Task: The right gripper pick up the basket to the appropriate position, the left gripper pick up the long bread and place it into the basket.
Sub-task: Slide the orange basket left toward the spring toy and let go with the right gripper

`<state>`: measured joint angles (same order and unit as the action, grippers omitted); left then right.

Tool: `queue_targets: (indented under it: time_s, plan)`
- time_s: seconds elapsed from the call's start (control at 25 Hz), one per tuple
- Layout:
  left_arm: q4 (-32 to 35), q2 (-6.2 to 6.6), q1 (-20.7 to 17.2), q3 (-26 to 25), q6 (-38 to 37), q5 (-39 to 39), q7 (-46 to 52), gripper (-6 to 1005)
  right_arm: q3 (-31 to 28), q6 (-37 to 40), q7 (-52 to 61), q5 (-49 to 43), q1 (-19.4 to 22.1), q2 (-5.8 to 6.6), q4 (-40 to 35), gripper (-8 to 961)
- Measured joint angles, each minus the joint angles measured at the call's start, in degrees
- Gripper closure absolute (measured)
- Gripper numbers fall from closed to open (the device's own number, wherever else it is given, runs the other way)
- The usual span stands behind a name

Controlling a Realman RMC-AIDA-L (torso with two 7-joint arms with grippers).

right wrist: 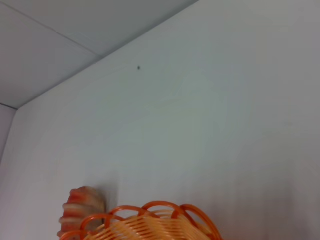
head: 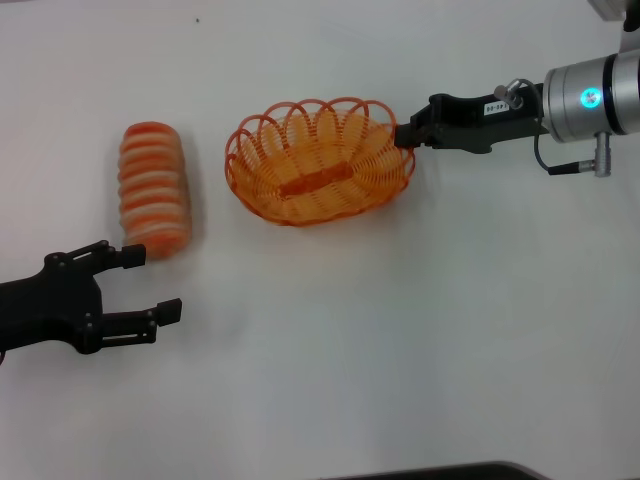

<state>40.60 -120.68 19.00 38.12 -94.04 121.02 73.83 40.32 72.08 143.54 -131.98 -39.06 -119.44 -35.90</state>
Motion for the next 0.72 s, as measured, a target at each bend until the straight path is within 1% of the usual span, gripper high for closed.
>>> queue_targets:
  time_s: [0.32,0.52,0.72]
  plan:
    - [0.05,-0.08,0.15,0.03,-0.04,0.0,0.0,66,-0.6,-0.39,2.16,2.23,0.69,0.06,1.47,879]
    - [0.21,-0.09,0.16,-0.19,-0.71,0.0,0.0,66,-0.66,0.92,0.26,7.0,2.0,0.08,1.79,648]
    - [0.29,-0.09,0.22,-0.33,-0.89,-0.15,0.19,66,-0.73,1.77,-1.88,11.7,3.91,0.05,1.88,493]
